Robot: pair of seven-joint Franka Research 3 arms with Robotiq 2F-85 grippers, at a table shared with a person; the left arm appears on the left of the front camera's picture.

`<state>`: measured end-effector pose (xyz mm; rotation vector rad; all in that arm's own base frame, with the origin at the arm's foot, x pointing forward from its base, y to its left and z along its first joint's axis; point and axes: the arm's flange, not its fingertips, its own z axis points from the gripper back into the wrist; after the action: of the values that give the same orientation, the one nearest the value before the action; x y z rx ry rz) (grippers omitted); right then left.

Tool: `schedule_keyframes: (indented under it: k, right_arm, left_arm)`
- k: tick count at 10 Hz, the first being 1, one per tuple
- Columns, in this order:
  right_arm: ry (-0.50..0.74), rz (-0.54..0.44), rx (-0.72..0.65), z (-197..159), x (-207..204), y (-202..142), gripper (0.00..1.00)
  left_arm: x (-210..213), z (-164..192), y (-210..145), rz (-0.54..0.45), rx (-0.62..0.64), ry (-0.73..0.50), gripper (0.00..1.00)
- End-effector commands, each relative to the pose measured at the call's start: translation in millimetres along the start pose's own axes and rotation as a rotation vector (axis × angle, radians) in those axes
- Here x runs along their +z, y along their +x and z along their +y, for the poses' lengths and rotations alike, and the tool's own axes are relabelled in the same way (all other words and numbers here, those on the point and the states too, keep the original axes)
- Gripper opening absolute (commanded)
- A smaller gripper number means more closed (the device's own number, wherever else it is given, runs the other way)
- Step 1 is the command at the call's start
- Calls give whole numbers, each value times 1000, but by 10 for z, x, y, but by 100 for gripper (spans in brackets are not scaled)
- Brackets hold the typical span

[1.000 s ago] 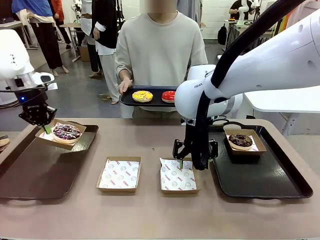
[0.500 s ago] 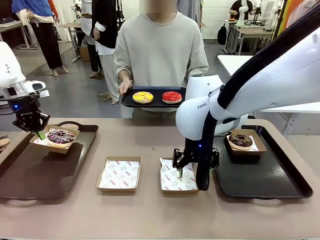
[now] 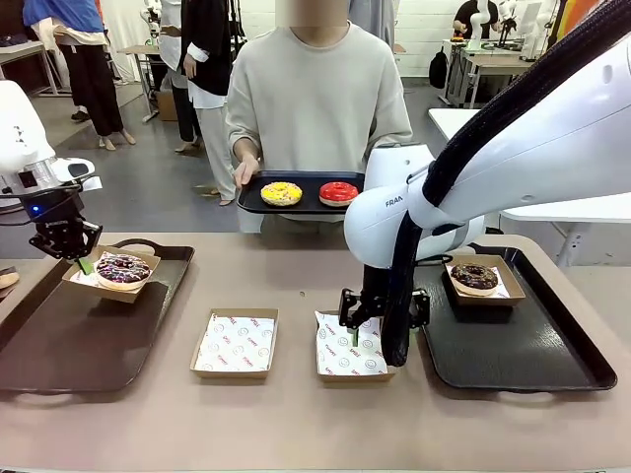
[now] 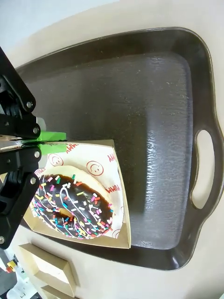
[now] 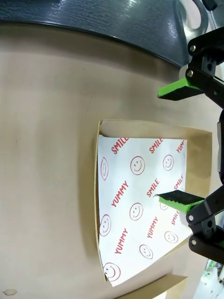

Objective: Individually package the donuts and arrange them on the tray.
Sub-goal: Place the picked Paper togo box on the Handle tray while simultaneously picking up another Paper togo box from the table with the other hand.

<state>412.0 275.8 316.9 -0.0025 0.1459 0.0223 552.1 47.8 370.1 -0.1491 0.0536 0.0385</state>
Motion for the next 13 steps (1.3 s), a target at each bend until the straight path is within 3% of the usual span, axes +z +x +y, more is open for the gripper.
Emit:
schedule_keyframes:
  k: [1,6,13]
  right_arm:
    - [3,-13,-28,-22,-2,-30,100]
    - [8,-86,-65,-87,-7,-114,100]
    - [30,-97,-85,-180,-98,-105,100]
  left_arm:
    - [0,-1,0,0,0,0,2]
    - [-26,-190,58,-11,-1,57,2]
    - [-81,-682,390,-10,68,95,2]
